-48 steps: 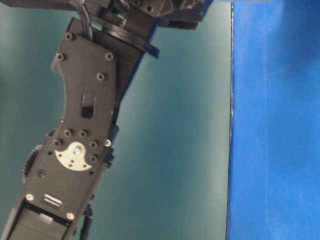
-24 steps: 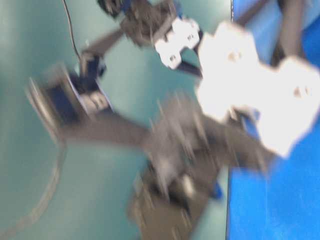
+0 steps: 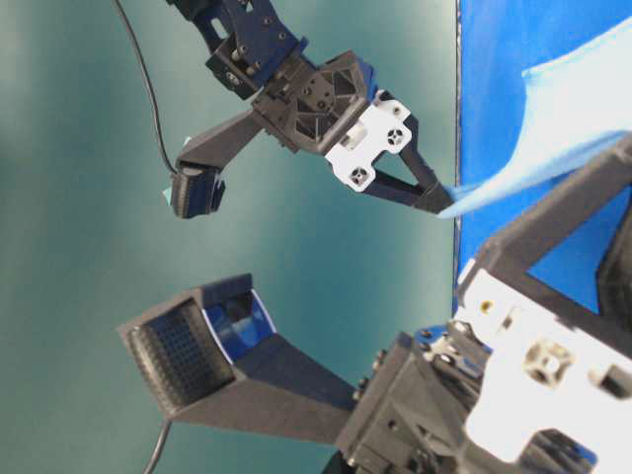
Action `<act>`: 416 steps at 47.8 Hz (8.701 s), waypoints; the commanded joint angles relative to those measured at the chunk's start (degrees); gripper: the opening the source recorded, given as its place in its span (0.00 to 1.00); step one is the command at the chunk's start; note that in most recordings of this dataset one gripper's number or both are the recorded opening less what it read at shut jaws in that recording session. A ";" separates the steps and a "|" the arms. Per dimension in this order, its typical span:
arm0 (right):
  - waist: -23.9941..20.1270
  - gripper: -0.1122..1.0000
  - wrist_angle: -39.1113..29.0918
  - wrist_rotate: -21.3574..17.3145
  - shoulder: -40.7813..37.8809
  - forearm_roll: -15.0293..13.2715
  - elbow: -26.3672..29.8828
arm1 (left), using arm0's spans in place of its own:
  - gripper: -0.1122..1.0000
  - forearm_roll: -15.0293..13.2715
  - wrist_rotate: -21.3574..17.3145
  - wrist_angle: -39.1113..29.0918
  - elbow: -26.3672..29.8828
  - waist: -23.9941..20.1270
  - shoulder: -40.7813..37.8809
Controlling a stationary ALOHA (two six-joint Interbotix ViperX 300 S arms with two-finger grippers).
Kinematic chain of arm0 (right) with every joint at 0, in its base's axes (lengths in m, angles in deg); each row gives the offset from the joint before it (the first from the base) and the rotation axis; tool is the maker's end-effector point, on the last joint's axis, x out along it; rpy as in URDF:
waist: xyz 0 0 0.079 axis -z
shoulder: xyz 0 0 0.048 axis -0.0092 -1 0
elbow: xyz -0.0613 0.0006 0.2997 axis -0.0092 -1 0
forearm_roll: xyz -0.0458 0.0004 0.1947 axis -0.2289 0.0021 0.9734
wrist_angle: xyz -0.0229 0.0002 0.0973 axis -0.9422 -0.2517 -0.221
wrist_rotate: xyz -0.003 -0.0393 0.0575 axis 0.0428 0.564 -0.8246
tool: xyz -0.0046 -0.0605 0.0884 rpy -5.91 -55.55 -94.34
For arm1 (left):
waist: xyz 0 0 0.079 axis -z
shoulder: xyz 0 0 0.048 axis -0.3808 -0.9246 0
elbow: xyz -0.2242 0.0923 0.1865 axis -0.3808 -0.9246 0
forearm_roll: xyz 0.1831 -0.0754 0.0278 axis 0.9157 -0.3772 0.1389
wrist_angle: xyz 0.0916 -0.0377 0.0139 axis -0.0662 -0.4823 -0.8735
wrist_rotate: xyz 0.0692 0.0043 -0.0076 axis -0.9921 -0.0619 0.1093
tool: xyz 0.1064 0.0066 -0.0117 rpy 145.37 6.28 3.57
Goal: Fold the light blue towel.
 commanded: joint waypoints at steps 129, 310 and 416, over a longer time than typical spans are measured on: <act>6.06 0.63 21.18 1.76 31.46 -0.62 -30.50 | 0.74 1.05 -12.92 0.18 -17.67 -22.94 26.10; -27.69 0.13 2.81 -16.70 7.12 3.69 -16.35 | 0.11 0.88 -8.96 -2.46 -10.20 -4.31 3.34; -18.81 0.60 -5.10 -16.70 64.25 -12.92 -41.66 | 0.58 1.58 -17.40 -16.00 -48.16 -13.45 79.89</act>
